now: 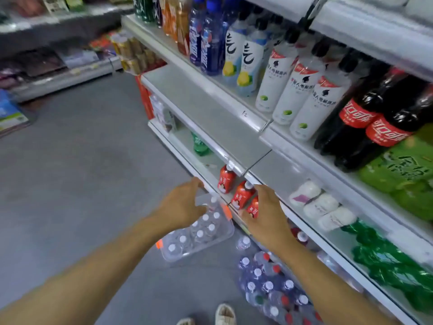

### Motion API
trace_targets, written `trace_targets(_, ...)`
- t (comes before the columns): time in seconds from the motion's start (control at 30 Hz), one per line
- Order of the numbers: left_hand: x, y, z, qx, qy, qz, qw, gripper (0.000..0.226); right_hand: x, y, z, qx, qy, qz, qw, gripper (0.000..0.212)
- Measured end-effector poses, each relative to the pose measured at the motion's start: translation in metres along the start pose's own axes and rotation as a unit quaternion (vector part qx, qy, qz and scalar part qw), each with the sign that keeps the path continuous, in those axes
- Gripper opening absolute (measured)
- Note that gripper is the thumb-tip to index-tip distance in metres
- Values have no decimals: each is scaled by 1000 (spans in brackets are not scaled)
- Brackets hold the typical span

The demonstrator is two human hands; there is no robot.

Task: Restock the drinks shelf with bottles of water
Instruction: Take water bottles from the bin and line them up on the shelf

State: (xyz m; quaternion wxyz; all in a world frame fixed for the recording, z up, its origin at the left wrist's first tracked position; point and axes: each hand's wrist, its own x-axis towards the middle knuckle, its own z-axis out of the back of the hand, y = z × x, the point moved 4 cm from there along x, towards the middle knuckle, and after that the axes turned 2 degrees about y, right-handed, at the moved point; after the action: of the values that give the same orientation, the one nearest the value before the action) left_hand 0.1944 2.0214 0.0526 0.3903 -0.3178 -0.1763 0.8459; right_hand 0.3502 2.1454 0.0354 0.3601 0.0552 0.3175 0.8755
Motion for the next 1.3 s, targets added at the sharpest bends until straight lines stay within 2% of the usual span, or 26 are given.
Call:
trace_targets(0.1,14,21,-29,-7,-15,46,999,52,16,-21,-29,-3,42,11,999,70)
trace_targets(0.27,37,58,-86,-48,-16,107,993,52,40,-62,-75,-26,101,16,994,60)
trace_targets(0.57,108,133,-176,-53,20,146,988,58,90,-132,-182,6,123,3,992,74)
trace_targets(0.77,174,189,-239,-33,18,145,989,58,122,-189,-275,17,122,-56,991,69)
trace_targets(0.9,214,227,-289,-9,17,129,991,56,139,-232,-336,14,124,-56,991,61)
trace_targets(1.07,259,269,-343,23,6,110,994,58,167,-284,-399,14,119,-54,991,59)
trace_targets(1.3,307,295,-383,79,-43,62,994,62,211,-334,-464,11,79,-32,996,57)
